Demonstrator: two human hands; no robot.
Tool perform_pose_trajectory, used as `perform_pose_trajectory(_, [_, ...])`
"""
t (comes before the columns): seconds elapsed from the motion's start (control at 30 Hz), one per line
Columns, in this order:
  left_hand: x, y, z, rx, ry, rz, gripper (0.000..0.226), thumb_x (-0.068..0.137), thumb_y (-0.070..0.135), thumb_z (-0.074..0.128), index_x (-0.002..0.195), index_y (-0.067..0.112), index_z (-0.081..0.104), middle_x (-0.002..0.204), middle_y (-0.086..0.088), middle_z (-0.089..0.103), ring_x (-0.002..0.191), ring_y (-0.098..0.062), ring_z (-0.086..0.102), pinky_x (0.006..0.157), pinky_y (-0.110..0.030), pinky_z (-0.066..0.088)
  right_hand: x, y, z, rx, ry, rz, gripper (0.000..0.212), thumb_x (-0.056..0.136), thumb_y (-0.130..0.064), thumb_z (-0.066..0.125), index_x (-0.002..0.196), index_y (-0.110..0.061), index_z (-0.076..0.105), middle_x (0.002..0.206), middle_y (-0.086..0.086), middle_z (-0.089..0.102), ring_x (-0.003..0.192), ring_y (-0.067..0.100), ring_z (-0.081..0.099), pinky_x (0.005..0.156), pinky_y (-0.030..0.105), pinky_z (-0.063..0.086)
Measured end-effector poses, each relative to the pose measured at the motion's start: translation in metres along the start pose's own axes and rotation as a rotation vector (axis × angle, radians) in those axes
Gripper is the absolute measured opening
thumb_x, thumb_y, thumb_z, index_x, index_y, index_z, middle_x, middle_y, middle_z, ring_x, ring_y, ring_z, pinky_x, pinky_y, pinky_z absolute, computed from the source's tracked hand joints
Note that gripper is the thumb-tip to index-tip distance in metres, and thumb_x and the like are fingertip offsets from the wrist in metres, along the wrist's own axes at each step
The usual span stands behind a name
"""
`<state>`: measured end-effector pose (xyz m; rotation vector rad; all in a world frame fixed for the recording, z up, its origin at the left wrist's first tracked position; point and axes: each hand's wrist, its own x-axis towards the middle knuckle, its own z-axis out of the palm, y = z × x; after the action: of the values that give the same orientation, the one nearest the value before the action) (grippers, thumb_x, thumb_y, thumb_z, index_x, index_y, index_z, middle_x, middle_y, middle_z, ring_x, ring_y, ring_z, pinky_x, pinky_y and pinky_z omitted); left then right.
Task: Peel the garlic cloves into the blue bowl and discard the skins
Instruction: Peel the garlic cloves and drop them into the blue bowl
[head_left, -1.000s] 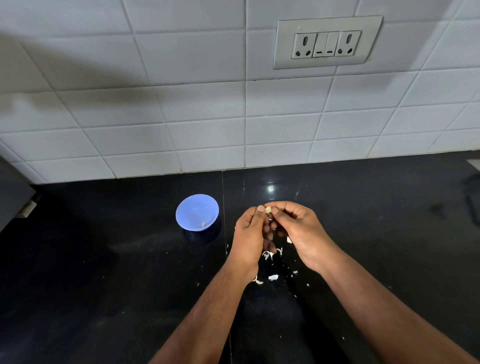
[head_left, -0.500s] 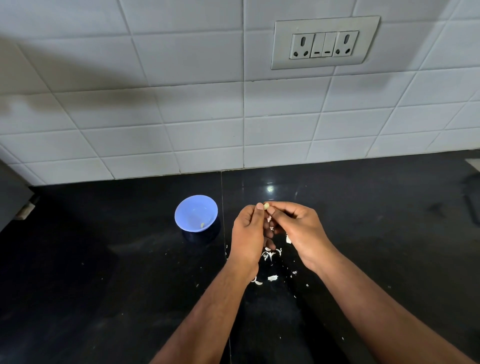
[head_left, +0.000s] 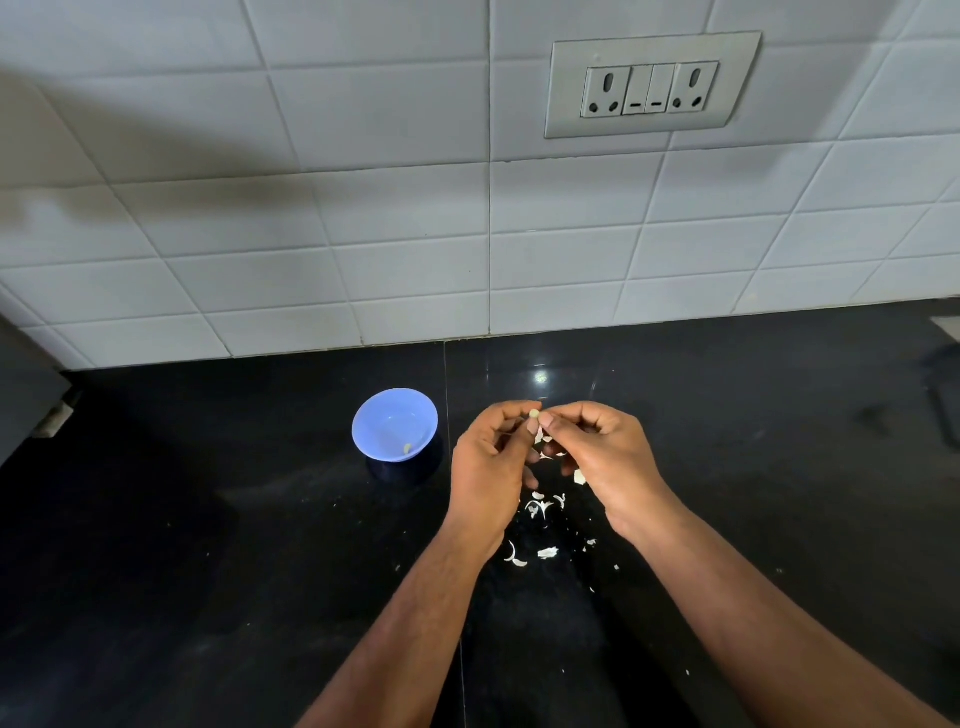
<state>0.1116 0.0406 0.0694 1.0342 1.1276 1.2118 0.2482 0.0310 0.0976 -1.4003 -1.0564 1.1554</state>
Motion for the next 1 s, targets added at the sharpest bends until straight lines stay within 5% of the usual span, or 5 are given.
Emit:
perform_pose_trajectory(0.43, [-0.002, -0.001, -0.013, -0.320, -0.012, -0.141, 0.009, 0.103, 0.008, 0.065, 0.112, 0.008, 0.065, 0.101, -0.007, 0.074, 0.083, -0.018, 0.069, 0.062, -0.032, 0.055, 0.001, 0.019, -0.010, -0.309, 0.010, 0.105, 0.027, 0.101, -0.036, 0.068, 0.088, -0.012, 0.072, 0.061, -0.011, 0.070, 0.065, 0.014, 0.074, 0.050, 0.014, 0.042])
perform_pose_trajectory(0.53, [0.000, -0.002, -0.017, -0.266, 0.028, -0.144, 0.014, 0.099, 0.008, 0.072, 0.109, 0.008, 0.062, 0.095, -0.007, 0.073, 0.080, -0.017, 0.069, 0.062, -0.031, 0.054, -0.001, 0.028, -0.012, -0.420, -0.095, 0.175, 0.013, 0.107, -0.018, 0.055, 0.107, -0.024, 0.066, 0.086, -0.009, 0.078, 0.073, 0.018, 0.075, 0.051, 0.017, 0.044])
perform_pose_trajectory(0.6, [0.000, -0.003, -0.018, -0.190, 0.047, -0.131, 0.015, 0.097, 0.009, 0.075, 0.107, 0.009, 0.064, 0.089, -0.004, 0.071, 0.074, -0.015, 0.066, 0.062, -0.030, 0.055, -0.002, 0.030, -0.011, -0.467, -0.091, 0.143, 0.029, 0.105, -0.011, 0.052, 0.116, -0.035, 0.064, 0.096, -0.012, 0.077, 0.074, 0.013, 0.076, 0.056, 0.021, 0.048])
perform_pose_trajectory(0.83, [-0.006, -0.006, -0.020, 0.119, 0.089, -0.011, 0.017, 0.091, 0.013, 0.084, 0.099, 0.018, 0.069, 0.088, -0.003, 0.076, 0.074, -0.013, 0.069, 0.066, -0.023, 0.055, -0.011, 0.007, 0.013, -0.111, -0.072, 0.046, 0.015, 0.099, -0.036, 0.069, 0.097, -0.029, 0.081, 0.092, -0.001, 0.079, 0.084, 0.015, 0.075, 0.069, 0.029, 0.055])
perform_pose_trajectory(1.0, [-0.007, -0.007, -0.023, 0.252, 0.066, 0.016, 0.020, 0.090, 0.015, 0.085, 0.097, 0.025, 0.069, 0.089, -0.003, 0.078, 0.086, -0.020, 0.076, 0.071, -0.026, 0.059, -0.007, 0.003, 0.018, -0.019, -0.055, 0.158, 0.008, 0.095, -0.025, 0.076, 0.095, -0.021, 0.083, 0.089, 0.005, 0.079, 0.083, 0.010, 0.073, 0.064, 0.025, 0.054])
